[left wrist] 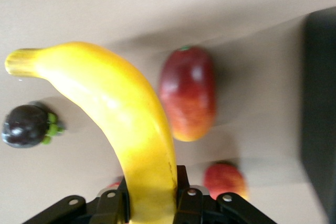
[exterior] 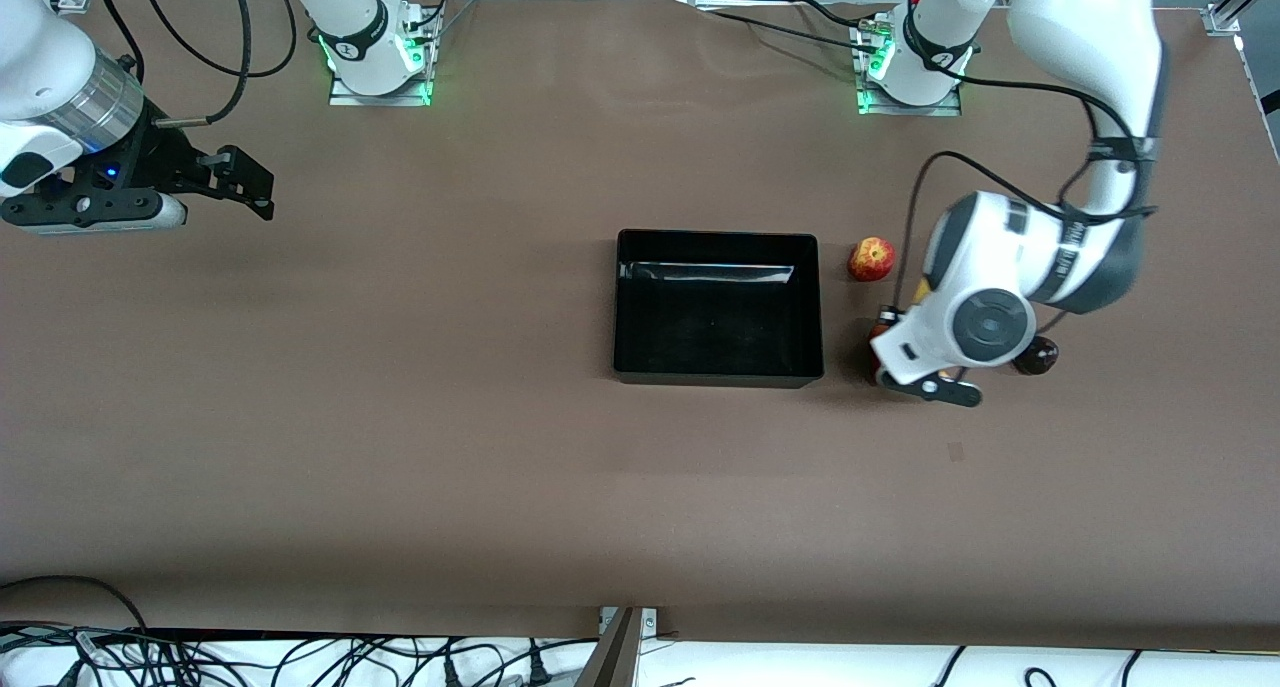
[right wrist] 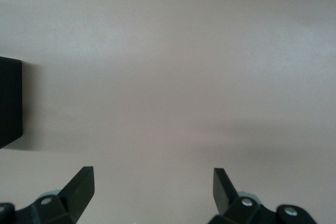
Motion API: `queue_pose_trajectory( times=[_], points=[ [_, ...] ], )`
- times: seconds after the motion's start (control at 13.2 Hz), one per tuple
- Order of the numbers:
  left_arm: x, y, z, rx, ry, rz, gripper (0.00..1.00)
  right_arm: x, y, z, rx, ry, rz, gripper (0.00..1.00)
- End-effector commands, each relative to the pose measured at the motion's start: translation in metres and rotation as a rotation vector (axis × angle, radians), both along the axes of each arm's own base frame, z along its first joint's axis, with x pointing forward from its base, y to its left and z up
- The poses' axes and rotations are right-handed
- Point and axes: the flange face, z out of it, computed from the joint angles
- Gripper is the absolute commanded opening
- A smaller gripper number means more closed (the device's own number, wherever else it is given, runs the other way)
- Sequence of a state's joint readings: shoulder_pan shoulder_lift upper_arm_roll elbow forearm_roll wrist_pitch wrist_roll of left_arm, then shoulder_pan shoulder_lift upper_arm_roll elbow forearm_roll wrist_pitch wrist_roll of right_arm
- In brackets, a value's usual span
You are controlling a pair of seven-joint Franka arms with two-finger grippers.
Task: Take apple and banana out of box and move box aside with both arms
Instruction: 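Carry the banana out and lower it beside the mango, then release, then grasp the tray rim with the right gripper while the left gripper withdraws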
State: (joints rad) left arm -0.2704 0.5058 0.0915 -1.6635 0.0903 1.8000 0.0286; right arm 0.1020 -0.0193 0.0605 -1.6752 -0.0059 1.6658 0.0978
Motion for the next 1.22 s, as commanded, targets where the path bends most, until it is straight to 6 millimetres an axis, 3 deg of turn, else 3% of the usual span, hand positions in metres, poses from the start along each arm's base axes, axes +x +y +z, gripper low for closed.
queue_pose_trajectory(
  times=[0.0,0.23,0.3,0.38,0.53,0.68,0.76,0.84,0.91,0.99,1.14],
  points=[
    [-0.012,0.054,-0.033,-0.047,-0.054,-0.094,0.00,0.003,0.001,0.005,0.004,-0.012,0.006,1.00],
    [-0.027,0.092,-0.081,-0.091,-0.163,-0.154,0.00,0.012,0.003,-0.002,0.009,-0.032,0.015,1.00],
    [-0.029,0.092,-0.086,-0.093,-0.169,-0.155,0.41,0.014,0.005,-0.003,0.012,-0.039,0.018,1.00],
    [-0.026,0.091,-0.080,-0.103,-0.182,-0.137,0.99,0.014,0.010,-0.003,0.032,-0.039,0.022,1.00],
    [-0.018,0.084,-0.052,-0.107,-0.221,-0.134,1.00,0.013,0.030,-0.011,0.049,-0.019,0.050,1.00],
    [-0.003,0.064,0.012,-0.114,-0.237,-0.137,1.00,0.021,0.050,-0.049,0.038,0.068,0.087,1.00],
    [0.001,0.062,0.051,-0.109,-0.216,-0.124,1.00,0.015,0.058,-0.054,0.032,0.096,0.096,1.00],
    [0.006,0.060,0.089,-0.105,-0.217,-0.084,1.00,0.011,0.085,-0.059,0.039,0.109,0.127,1.00],
    [0.006,0.056,0.128,-0.108,-0.229,-0.056,1.00,0.014,0.107,-0.084,0.047,0.145,0.144,1.00],
    [-0.001,0.041,0.168,-0.172,-0.239,0.003,1.00,0.015,0.140,-0.110,0.046,0.157,0.138,1.00],
    [-0.022,0.047,0.225,-0.195,-0.225,0.179,1.00,0.018,0.204,-0.151,0.060,0.096,0.049,1.00]
  ],
)
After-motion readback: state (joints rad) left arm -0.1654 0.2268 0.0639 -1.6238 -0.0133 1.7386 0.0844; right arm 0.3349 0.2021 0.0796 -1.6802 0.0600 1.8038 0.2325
